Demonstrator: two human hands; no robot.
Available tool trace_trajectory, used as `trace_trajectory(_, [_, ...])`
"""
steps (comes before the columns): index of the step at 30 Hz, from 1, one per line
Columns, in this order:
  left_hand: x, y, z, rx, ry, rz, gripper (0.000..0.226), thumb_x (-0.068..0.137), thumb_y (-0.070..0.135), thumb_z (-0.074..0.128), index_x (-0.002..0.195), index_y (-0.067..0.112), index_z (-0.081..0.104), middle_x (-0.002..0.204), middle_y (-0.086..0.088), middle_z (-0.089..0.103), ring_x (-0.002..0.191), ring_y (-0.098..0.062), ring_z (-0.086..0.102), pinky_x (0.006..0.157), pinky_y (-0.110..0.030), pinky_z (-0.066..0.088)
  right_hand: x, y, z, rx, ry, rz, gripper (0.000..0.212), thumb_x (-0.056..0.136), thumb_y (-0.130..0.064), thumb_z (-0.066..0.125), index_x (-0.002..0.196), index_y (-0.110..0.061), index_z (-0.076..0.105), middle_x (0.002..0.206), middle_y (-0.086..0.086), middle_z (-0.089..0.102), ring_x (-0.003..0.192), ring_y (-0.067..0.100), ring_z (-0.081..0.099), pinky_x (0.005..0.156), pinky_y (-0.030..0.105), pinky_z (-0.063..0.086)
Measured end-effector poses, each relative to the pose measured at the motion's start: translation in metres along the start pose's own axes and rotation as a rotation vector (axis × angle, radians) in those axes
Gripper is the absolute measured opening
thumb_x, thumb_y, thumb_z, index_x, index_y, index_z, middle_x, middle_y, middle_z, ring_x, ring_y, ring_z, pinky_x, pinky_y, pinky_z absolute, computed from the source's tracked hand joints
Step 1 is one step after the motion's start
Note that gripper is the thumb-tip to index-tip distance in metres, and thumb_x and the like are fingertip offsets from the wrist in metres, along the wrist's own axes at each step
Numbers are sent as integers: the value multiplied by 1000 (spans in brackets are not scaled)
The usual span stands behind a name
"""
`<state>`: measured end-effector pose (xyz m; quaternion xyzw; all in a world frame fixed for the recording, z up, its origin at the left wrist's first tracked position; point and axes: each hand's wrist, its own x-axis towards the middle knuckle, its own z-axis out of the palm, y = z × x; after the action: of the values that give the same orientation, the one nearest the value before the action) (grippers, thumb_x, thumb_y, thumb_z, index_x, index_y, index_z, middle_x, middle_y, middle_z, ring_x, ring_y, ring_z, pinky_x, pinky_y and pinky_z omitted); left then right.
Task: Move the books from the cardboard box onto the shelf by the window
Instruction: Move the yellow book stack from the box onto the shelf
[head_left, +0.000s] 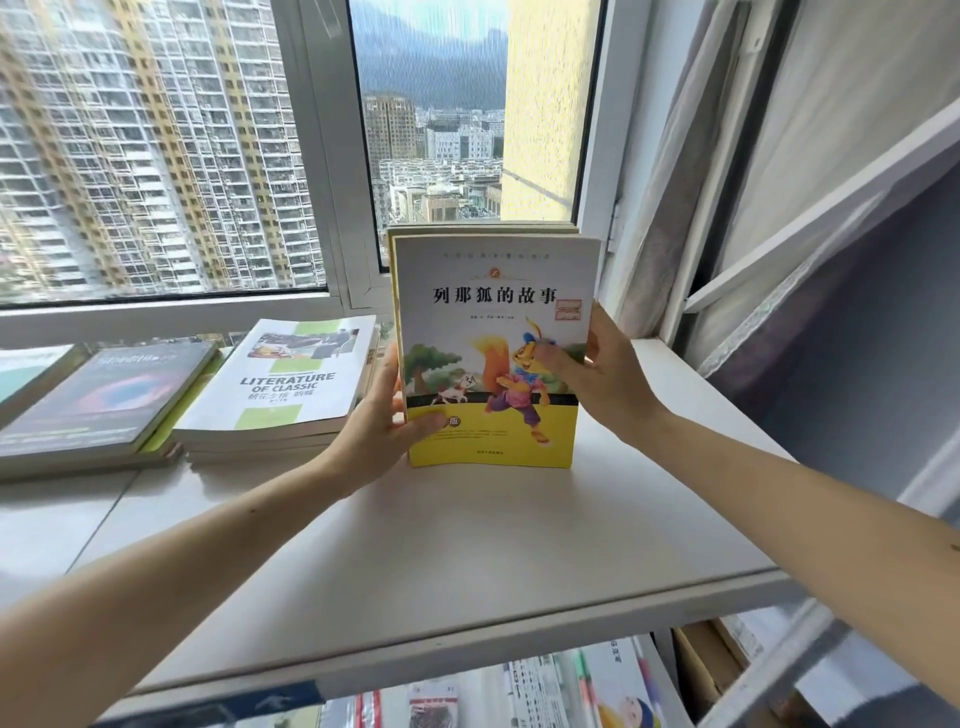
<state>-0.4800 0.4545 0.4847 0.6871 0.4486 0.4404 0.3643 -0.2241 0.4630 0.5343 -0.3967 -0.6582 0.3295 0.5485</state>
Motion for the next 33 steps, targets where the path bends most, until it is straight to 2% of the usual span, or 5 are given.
trace_trajectory(11, [12,15,0,-101,-4,-55,87,88,1,65,153,31,15,130,0,60,107,-18,69,82,-28,58,23,1,-2,13,-35,85,50,85,-3,71,130,-13,51,110,0,68,95,9,68,73,22,59])
trace_trajectory(17, [28,33,0,104,66,-222,52,88,14,68,135,21,48,109,-4,68,83,-10,68,61,-21,57,62,16,-2,-21,-82,378,40,83,-12,76,118,-8,59,96,5,70,82,18,70,64,28,57])
trace_trajectory(22, [42,37,3,110,82,-443,27,87,17,69,113,14,63,93,-4,70,81,-21,70,69,-39,62,88,39,7,-9,-127,623,16,81,-10,77,88,-14,63,78,4,69,51,8,66,46,21,53])
trace_trajectory(29, [53,37,4,304,132,-595,14,86,21,67,96,12,64,77,-1,62,65,-13,58,50,-22,45,105,65,25,17,-218,811,31,77,-6,79,104,-1,65,90,16,71,71,26,67,70,40,58])
trace_trajectory(33, [58,39,5,381,181,-599,24,90,18,58,108,5,64,94,-7,63,87,-25,61,65,-25,43,113,69,35,36,-213,837,29,75,-6,81,100,0,67,91,18,71,72,27,67,76,45,58])
